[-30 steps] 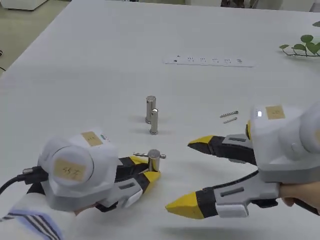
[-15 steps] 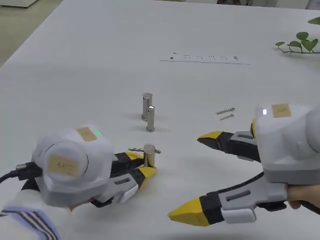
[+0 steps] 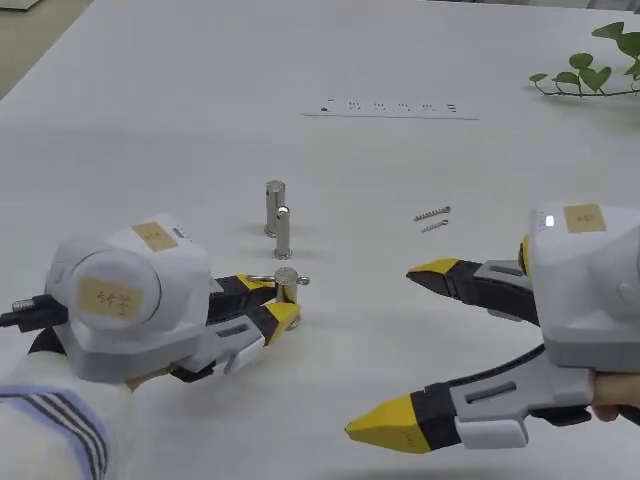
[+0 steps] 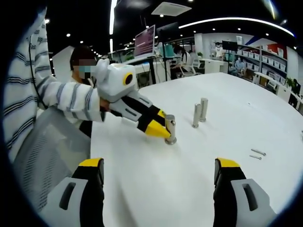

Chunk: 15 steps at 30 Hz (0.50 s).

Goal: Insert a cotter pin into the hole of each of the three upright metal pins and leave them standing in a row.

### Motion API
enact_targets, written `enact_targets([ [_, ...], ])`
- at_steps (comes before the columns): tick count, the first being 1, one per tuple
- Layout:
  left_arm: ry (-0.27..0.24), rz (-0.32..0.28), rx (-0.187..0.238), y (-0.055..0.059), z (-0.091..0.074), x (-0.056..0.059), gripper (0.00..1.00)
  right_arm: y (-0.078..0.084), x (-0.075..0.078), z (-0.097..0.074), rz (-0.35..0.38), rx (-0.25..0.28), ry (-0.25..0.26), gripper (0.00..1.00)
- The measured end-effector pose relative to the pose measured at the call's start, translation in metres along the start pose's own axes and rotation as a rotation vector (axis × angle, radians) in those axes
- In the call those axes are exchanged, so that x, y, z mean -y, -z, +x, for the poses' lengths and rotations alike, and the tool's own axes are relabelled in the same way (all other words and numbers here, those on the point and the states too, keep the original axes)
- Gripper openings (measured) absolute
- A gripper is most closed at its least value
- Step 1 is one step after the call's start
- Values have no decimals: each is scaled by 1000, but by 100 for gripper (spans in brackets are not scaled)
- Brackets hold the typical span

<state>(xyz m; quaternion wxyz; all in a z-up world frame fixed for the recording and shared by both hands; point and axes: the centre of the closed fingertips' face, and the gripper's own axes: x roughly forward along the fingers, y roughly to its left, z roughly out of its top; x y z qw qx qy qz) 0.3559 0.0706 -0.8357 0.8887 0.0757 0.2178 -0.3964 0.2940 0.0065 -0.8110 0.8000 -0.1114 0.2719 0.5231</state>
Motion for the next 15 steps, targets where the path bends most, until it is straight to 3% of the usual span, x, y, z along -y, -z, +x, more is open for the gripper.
enact_targets([
  [5,-12,19,-6,-2,5,-4,10,-2,3,-6,13,15,11,98],
  [15,-49,-12,4,-8,12,-11,10,-6,6,-13,24,31,32,99],
])
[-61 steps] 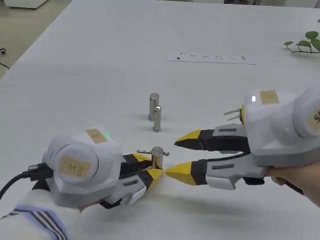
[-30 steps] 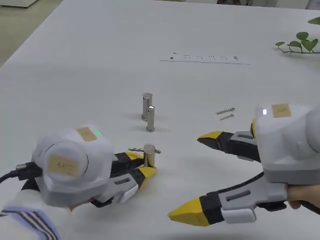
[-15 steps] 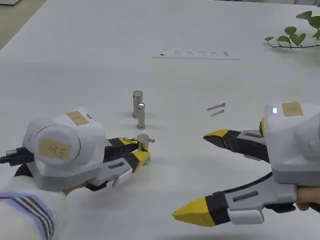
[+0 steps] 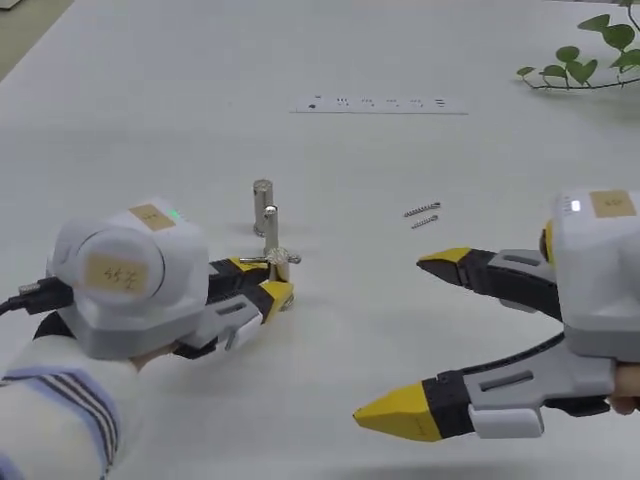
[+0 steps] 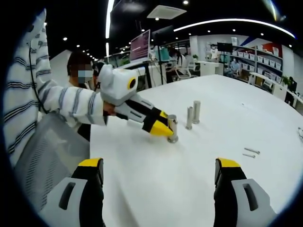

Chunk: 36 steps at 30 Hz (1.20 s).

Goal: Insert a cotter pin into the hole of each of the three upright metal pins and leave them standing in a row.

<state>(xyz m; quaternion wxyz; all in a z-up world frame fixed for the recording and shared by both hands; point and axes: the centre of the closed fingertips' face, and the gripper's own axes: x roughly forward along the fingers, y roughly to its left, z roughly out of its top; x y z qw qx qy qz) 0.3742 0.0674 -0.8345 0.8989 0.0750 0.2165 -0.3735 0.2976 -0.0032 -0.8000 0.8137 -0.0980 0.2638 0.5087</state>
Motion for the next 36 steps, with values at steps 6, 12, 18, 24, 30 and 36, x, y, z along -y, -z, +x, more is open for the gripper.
enact_targets([
  [6,-5,5,-5,1,1,-1,10,1,1,-2,6,1,8,99],
  [12,-12,-2,-3,2,2,-3,10,2,2,-3,15,-2,14,99],
  [18,-19,-21,23,2,2,-4,11,2,2,-3,14,-5,17,98],
  [24,-28,-33,33,0,1,-5,11,8,4,-4,24,-27,27,98],
  [30,-29,-54,30,2,0,-6,13,11,5,-4,25,-35,31,98],
  [36,-1,-72,15,9,-5,-3,29,14,12,-6,3,-54,68,98],
])
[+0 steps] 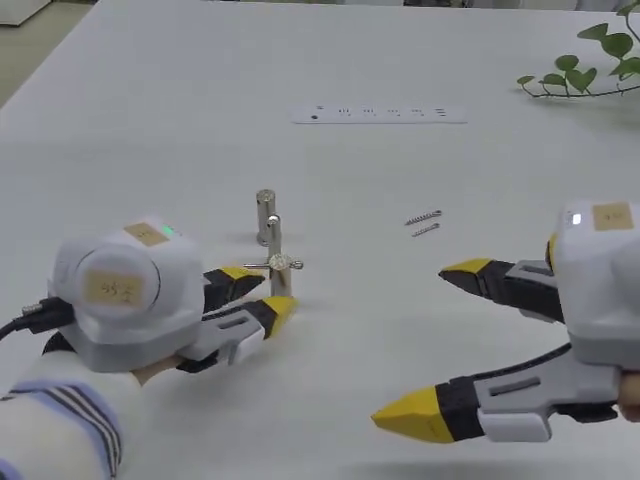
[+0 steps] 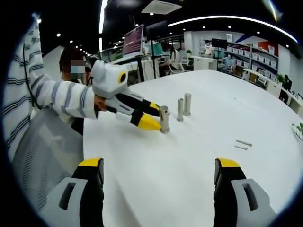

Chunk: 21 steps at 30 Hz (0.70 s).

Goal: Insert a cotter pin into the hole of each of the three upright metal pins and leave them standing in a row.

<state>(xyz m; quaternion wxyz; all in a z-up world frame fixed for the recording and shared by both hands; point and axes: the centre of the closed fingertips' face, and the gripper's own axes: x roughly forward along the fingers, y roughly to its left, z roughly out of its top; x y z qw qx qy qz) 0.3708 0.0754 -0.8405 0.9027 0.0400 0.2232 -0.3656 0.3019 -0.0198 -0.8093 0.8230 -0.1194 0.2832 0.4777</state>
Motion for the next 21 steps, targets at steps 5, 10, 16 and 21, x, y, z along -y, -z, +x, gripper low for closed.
enact_targets([
  [5,27,-5,-10,5,-7,5,41,0,-2,-1,-4,-3,-5,100],
  [10,61,-63,28,3,-16,11,48,3,-8,0,-3,-5,-25,100],
  [16,88,-111,49,1,-29,14,60,4,-11,0,12,-1,-35,100],
  [21,93,-135,82,-8,-41,13,61,3,-11,-4,19,3,-35,100],
])
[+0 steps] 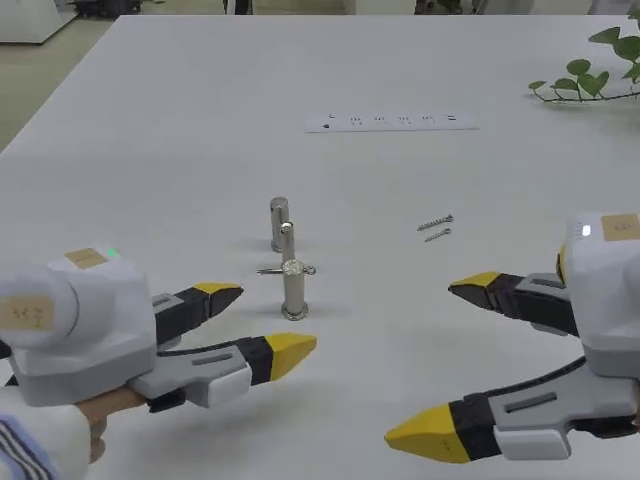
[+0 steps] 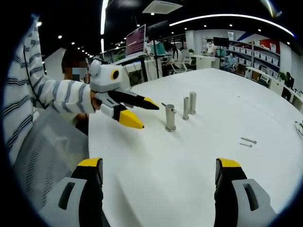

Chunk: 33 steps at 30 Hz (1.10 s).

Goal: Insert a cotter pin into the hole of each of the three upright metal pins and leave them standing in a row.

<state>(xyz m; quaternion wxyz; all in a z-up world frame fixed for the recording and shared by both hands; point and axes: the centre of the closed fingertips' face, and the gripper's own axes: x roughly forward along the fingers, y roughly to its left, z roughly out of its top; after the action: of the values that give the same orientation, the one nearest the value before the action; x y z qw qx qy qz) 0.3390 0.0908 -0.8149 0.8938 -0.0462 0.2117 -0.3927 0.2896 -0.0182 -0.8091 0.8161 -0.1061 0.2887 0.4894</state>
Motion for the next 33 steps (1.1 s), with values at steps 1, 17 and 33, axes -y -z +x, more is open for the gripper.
enact_targets([
  [1,-2,-5,9,-3,-1,-1,61,0,0,0,1,1,0,100],
  [17,-41,53,129,-81,0,-36,55,-3,2,-5,9,18,26,100],
  [33,-14,85,-1,-59,48,-59,38,-1,1,-3,29,10,9,99],
])
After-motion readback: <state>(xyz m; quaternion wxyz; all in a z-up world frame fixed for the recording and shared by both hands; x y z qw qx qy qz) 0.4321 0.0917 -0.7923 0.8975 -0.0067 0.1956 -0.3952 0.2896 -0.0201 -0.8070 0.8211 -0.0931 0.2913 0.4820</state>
